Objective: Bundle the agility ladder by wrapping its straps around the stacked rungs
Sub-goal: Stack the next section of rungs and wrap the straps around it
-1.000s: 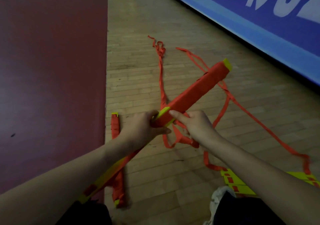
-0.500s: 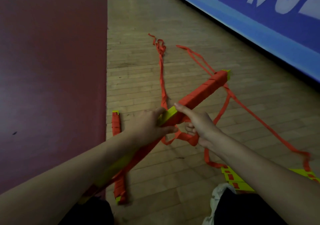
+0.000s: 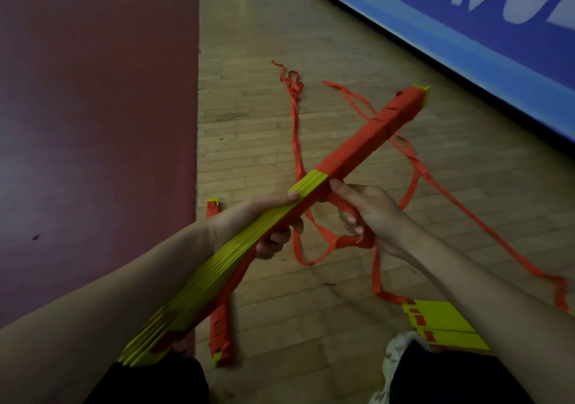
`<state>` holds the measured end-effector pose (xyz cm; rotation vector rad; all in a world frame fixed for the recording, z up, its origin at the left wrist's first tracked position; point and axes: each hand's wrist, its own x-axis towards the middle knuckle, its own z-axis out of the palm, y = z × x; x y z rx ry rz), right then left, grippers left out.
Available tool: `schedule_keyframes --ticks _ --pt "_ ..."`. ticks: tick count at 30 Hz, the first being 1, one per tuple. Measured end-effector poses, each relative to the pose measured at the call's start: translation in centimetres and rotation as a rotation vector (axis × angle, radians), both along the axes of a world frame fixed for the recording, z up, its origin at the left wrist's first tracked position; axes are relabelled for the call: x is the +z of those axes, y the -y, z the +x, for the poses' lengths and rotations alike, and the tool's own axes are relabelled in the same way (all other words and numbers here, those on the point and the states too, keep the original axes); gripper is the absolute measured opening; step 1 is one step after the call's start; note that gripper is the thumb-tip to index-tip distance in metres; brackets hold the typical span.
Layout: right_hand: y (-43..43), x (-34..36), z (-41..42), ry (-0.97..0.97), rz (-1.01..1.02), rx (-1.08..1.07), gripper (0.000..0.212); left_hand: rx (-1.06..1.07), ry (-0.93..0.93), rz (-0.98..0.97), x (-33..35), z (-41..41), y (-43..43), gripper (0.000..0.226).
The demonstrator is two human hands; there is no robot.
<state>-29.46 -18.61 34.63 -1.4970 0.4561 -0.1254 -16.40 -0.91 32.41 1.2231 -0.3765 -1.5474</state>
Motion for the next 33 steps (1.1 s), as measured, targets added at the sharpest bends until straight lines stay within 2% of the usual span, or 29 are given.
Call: schedule_keyframes --ticks 3,6,10,19,23,27,33 --pt "0.0 -0.2 -0.3 0.025 -0.119 0.03 0.021 -0.14 -0.051 -0.109 1.3 0.0 -0.1 0.053" --pt "-0.4 -0.4 -0.4 0.041 -0.199 0.022 0.019 -0.216 -0.141 -0.184 1.4 -0.2 -0.1 0.054" --pt "-1.0 -0.6 -0.4 0.052 -0.202 0.019 0.02 -0.261 -0.21 -0.224 1.2 -0.1 0.2 0.053" --pt "-1.0 -0.4 -0.2 0.03 -0.252 -0.051 0.01 -0.159 -0.054 -0.157 1.1 -0.1 0.4 0.059" --pt "-0.8 -0.1 -0.3 0.056 -0.304 -0.054 0.016 -0.122 0.004 -0.146 1.2 0.0 0.6 0.062" --pt "-0.7 0.2 -0.1 0.047 -0.214 -0.067 0.035 -0.082 0.029 -0.169 1.1 0.1 0.7 0.063" --pt "0.3 0.5 -0.6 -0.073 -0.019 0.085 0.02 -0.058 0.065 -0.141 1.3 0.2 0.5 0.062"
